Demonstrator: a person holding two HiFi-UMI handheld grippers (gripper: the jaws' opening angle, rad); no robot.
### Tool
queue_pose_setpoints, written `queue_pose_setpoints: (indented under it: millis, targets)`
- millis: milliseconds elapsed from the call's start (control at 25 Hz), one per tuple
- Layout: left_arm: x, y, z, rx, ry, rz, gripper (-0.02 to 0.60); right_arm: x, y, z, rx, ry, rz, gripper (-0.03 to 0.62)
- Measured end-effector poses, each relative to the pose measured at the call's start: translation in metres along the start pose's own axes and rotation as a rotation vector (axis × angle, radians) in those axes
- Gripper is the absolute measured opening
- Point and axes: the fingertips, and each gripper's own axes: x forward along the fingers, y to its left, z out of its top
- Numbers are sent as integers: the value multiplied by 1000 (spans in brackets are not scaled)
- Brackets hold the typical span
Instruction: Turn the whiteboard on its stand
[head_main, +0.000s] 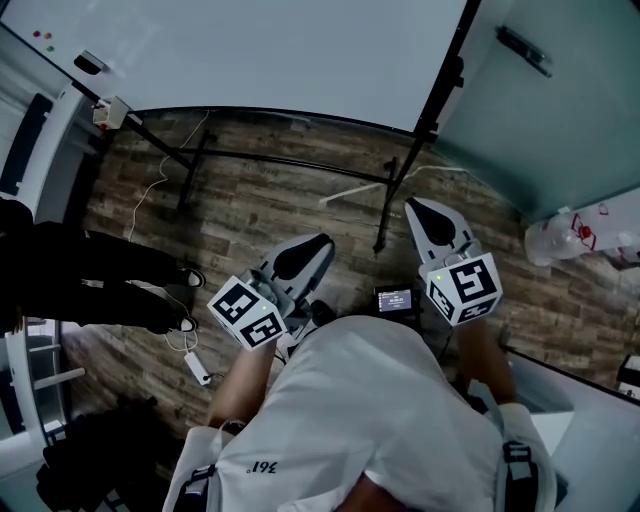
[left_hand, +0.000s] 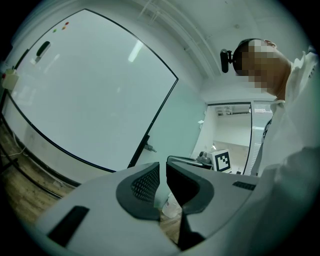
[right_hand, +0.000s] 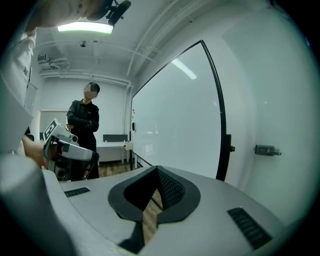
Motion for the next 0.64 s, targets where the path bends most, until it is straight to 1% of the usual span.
queue_pose_setpoints:
  millis: [200, 360, 640]
  targets:
    - [1, -1, -2, -8, 13, -2, 48, 1, 4, 0, -8, 12, 17, 25]
    - [7, -1, 1, 11, 11, -10, 49, 5, 1, 4, -25, -1, 23, 25]
    - [6, 0, -6, 7, 27, -22, 48, 8, 6, 0, -32, 5, 24, 25]
